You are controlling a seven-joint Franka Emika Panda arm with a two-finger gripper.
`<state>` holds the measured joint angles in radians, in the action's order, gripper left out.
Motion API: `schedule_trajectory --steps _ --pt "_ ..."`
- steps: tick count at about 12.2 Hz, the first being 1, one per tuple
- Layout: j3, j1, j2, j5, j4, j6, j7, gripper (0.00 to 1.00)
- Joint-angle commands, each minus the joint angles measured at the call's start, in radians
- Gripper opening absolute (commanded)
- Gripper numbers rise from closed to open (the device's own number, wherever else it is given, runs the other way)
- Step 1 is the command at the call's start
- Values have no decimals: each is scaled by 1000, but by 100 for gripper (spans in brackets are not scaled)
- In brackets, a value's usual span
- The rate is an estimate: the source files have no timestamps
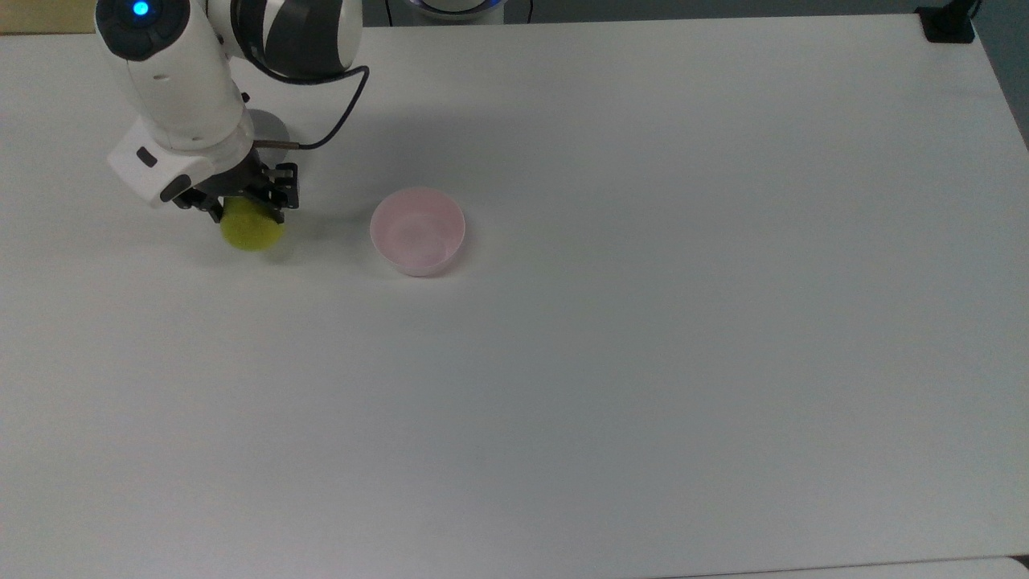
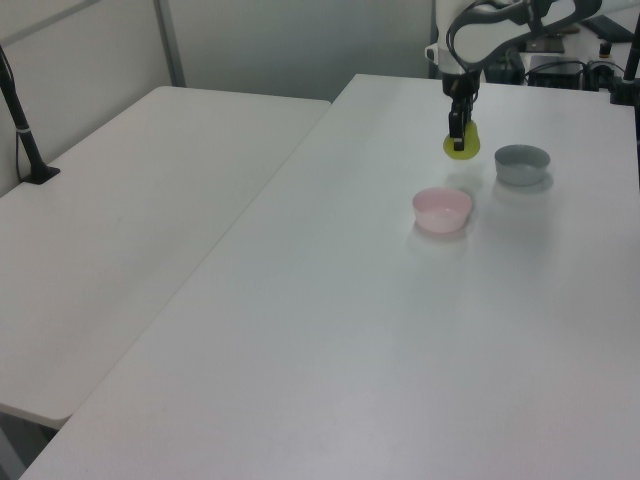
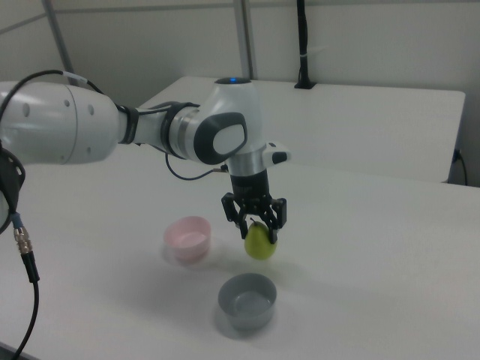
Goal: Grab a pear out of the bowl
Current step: 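Lower the held pear onto the table beside the grey bowl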
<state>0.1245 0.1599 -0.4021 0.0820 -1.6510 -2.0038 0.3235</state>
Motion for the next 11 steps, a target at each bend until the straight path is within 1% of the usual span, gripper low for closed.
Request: schedule_trajectory --steps 1,4,5,6,8,9,10,11 --pt "4 0 -38 12 -9 -81 6 41" --pt "4 -2 -61 12 -9 -95 6 42" --pt "4 -2 -63 13 -9 -95 6 46" --pt "4 -2 -63 13 -9 -96 6 55" --pt "4 -3 -63 13 -9 -96 5 83" --pt "4 -2 -63 12 -9 -96 5 96" --pt "4 -2 -61 12 -7 -95 3 100" --pt "6 -3 -60 12 -6 -90 3 100"
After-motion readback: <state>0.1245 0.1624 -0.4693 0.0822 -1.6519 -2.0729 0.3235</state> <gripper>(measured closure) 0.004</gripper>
